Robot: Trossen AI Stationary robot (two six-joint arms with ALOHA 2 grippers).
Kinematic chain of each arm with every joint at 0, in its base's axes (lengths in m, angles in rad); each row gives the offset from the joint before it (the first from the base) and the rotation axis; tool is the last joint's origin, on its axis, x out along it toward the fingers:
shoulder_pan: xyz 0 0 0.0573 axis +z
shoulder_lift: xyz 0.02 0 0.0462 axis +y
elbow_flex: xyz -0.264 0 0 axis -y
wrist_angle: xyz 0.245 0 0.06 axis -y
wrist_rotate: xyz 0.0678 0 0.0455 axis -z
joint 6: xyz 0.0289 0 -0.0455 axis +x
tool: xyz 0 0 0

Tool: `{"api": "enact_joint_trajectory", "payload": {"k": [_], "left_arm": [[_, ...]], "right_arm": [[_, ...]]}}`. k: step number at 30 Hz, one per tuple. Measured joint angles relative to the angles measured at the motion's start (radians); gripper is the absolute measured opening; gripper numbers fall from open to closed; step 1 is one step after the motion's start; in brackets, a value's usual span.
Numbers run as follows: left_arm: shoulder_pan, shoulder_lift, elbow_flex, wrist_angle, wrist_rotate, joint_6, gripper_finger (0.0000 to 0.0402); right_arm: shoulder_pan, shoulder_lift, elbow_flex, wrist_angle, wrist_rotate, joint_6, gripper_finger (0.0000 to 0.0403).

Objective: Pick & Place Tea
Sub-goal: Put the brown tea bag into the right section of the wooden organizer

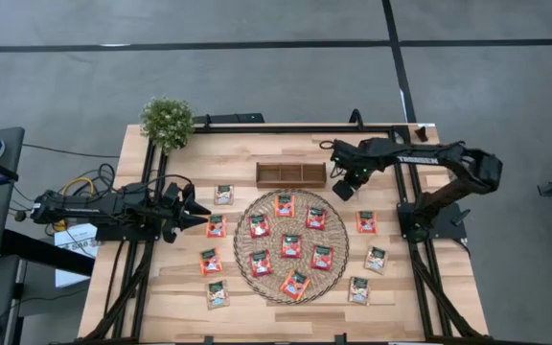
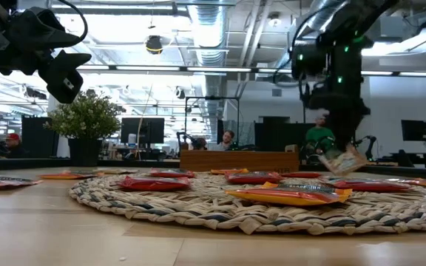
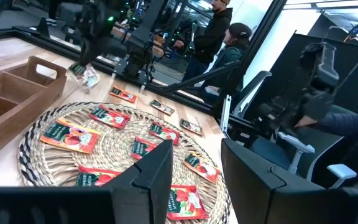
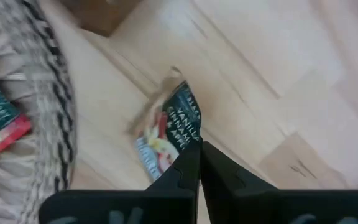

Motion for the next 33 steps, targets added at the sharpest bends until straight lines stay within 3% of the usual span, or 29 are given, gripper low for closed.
{"api": "enact_joint_trajectory", "payload": {"k": [8, 13, 21, 29, 33], "left_arm": [[0.0, 0.0, 0.0, 0.0, 0.0, 0.0, 0.0128], [0.0, 0.0, 0.0, 0.0, 0.0, 0.004, 0.0128], [0.0, 0.0, 0.0, 0.0, 0.0, 0.004, 0.0128], [0.0, 0.0, 0.0, 0.0, 0.0, 0.003, 0.0128], [0.0, 0.0, 0.0, 0.0, 0.0, 0.003, 0.0128]], "right_arm": [[0.138, -0.085, 0.129, -0.043, 0.192, 0.065, 0.0001], [0.198, -0.078, 0.223, -0.033, 0.247, 0.041, 0.0001], [0.256, -0.079, 0.29, 0.086, 0.237, -0.116, 0.0], [0.248, -0.047, 0.292, 0.189, 0.149, -0.362, 0.0], [0.198, -0.02, 0.292, 0.227, 0.047, -0.442, 0.0]]}}
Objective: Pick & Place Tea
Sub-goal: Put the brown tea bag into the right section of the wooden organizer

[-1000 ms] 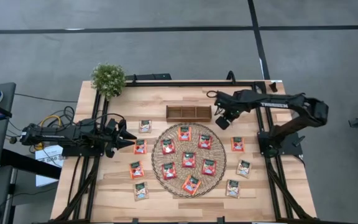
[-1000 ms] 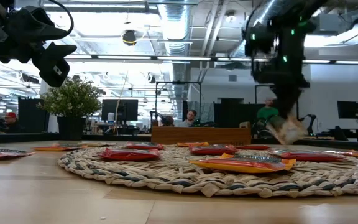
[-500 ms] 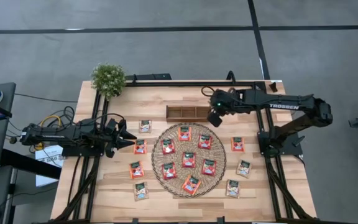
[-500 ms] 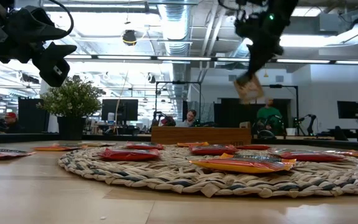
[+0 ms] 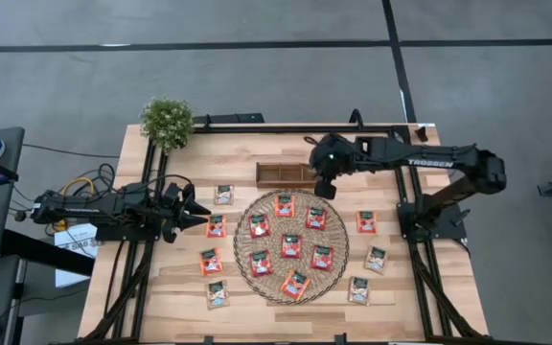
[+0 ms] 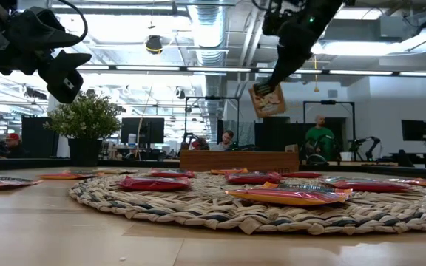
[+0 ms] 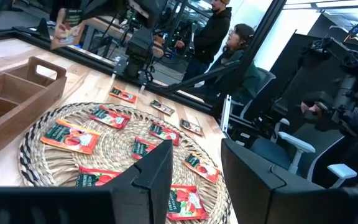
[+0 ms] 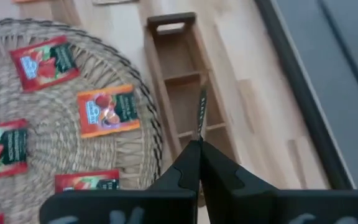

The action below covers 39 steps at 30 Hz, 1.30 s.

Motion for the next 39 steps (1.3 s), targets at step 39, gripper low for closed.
{"api": "enact_joint_trajectory", "payload": {"k": [39], "left_arm": [[0.0, 0.0, 0.0, 0.0, 0.0, -0.005, 0.0128]], "right_arm": [[-0.326, 0.019, -0.295, 0.34, -0.405, -0.235, 0.0]]}}
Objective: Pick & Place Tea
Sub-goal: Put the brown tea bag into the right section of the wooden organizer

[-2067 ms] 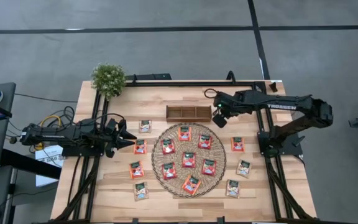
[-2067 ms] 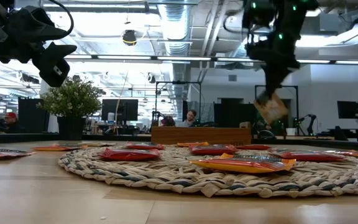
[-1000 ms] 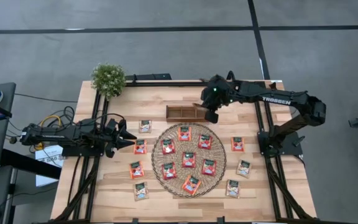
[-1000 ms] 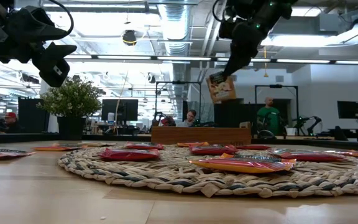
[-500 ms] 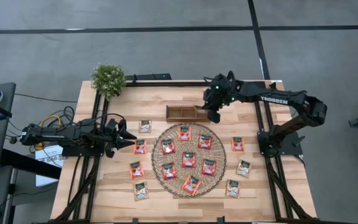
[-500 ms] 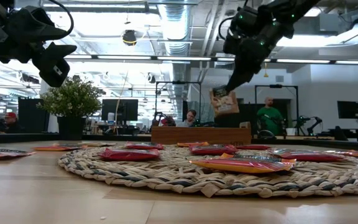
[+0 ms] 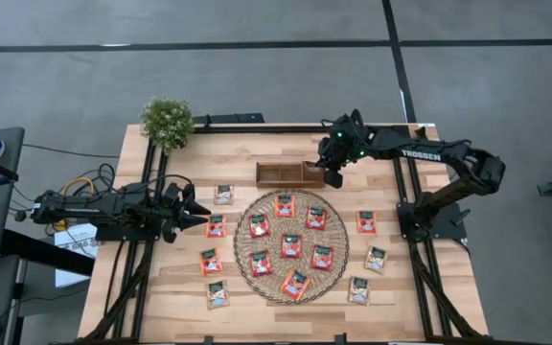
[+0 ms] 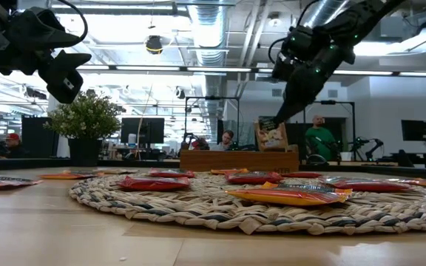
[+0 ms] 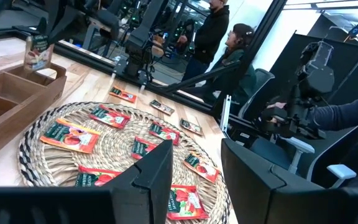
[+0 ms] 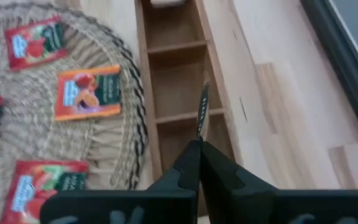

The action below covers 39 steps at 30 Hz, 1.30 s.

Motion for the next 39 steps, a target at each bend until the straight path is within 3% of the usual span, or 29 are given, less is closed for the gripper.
{"api": "enact_joint_trajectory", "payload": {"k": [8, 39], "left_arm": [[0.0, 0.0, 0.0, 0.0, 0.0, 0.0, 0.0128], [0.0, 0.0, 0.0, 0.0, 0.0, 0.001, 0.0128]], "right_arm": [[-0.014, 0.003, -0.058, 0.092, 0.002, -0.005, 0.0], [-0.009, 0.003, -0.06, 0.104, 0.029, 0.019, 0.0012]]}}
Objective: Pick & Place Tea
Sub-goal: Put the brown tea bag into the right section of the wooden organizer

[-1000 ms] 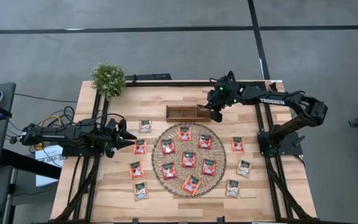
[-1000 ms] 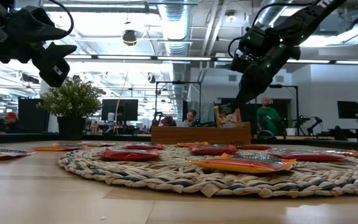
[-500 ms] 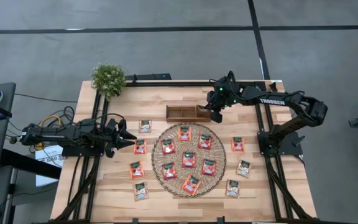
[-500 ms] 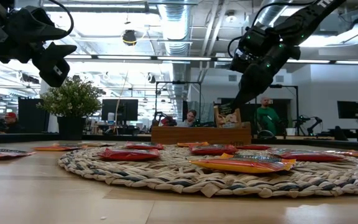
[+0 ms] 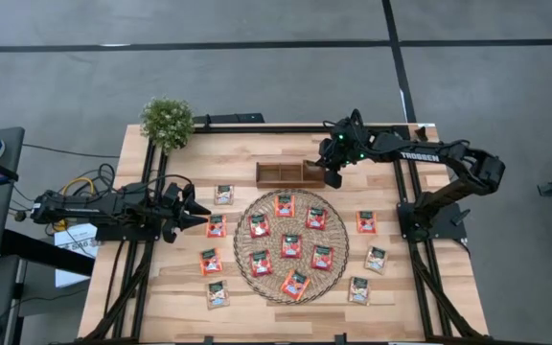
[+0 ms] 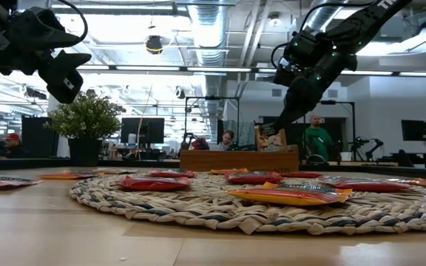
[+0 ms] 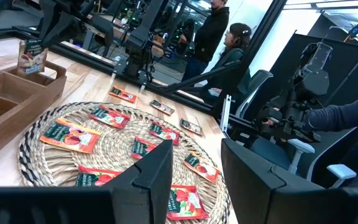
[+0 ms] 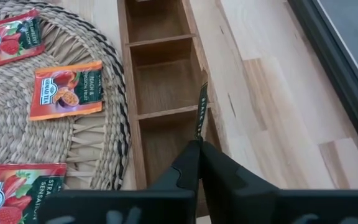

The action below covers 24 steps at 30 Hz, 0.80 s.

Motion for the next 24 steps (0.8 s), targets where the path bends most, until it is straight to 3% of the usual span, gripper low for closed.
{"api": "enact_joint_trajectory", "payload": {"k": [10, 20, 24], "left_arm": [[0.0, 0.0, 0.0, 0.0, 0.0, 0.0, 0.0128], [0.0, 0.0, 0.0, 0.0, 0.0, 0.0, 0.0128], [0.0, 0.0, 0.0, 0.0, 0.0, 0.0, 0.0128]], "right_arm": [[0.0, 0.0, 0.0, 0.0, 0.031, 0.011, 0.0082], [0.0, 0.0, 0.0, 0.001, 0.037, 0.038, 0.0092], [0.002, 0.0, 0.0, 0.002, 0.111, 0.024, 0.0092]]}}
